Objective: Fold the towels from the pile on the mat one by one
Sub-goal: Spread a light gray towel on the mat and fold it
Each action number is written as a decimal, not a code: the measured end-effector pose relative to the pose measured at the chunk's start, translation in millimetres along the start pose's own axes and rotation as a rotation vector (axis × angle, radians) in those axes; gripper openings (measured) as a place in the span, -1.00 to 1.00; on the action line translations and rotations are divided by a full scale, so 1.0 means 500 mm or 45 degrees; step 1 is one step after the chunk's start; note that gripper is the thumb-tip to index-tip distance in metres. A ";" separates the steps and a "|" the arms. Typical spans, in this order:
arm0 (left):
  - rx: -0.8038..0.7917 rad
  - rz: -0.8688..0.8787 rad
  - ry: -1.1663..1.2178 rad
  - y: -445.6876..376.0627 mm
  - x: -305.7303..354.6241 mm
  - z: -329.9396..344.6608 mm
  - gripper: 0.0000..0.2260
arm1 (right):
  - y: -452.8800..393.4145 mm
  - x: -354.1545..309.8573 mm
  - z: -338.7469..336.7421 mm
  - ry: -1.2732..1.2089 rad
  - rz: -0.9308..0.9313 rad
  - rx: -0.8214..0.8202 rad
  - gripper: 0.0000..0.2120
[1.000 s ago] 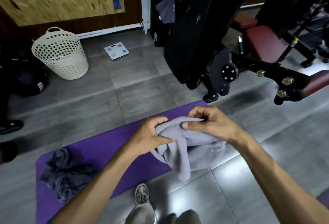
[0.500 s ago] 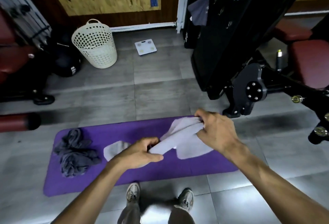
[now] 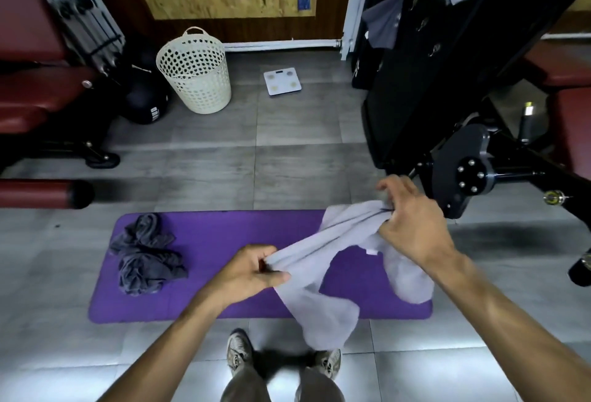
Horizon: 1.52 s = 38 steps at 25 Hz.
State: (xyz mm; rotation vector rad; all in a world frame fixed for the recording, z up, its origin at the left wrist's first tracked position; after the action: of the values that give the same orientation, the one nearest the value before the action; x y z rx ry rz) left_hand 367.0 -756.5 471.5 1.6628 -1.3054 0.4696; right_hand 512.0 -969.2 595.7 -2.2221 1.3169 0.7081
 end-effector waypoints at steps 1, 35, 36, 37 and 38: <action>0.183 -0.010 -0.205 -0.007 -0.011 -0.038 -0.67 | 0.007 -0.014 0.016 0.230 -0.121 -0.129 -0.58; 0.025 -0.097 0.535 -0.043 -0.014 -0.082 -0.93 | -0.074 -0.151 0.167 -1.339 0.261 -0.223 -0.88; -0.017 -0.175 0.636 -0.038 -0.038 -0.042 -0.90 | -0.085 -0.165 0.154 -1.319 0.221 -0.228 -0.87; 0.011 -0.200 0.707 -0.038 -0.059 -0.019 -0.88 | -0.097 -0.172 0.141 -1.276 0.193 -0.202 -0.86; 0.083 -0.210 0.806 -0.037 -0.076 -0.014 -0.82 | -0.108 -0.171 0.126 -1.240 0.178 -0.146 -0.86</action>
State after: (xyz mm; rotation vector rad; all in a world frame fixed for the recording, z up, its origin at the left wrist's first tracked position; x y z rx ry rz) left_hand 371.8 -730.1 438.3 1.4829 -0.6880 0.8588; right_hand 512.7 -850.8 608.9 -1.4687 0.9104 1.6605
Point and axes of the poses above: each hand's wrist, its own y-axis away from the middle knuckle, its own z-axis out of the palm, x = y × z, the point moved 10 cm from there along -y, towards the middle knuckle, and after that the axes turned 15 degrees about -y, right-handed, at the moved point
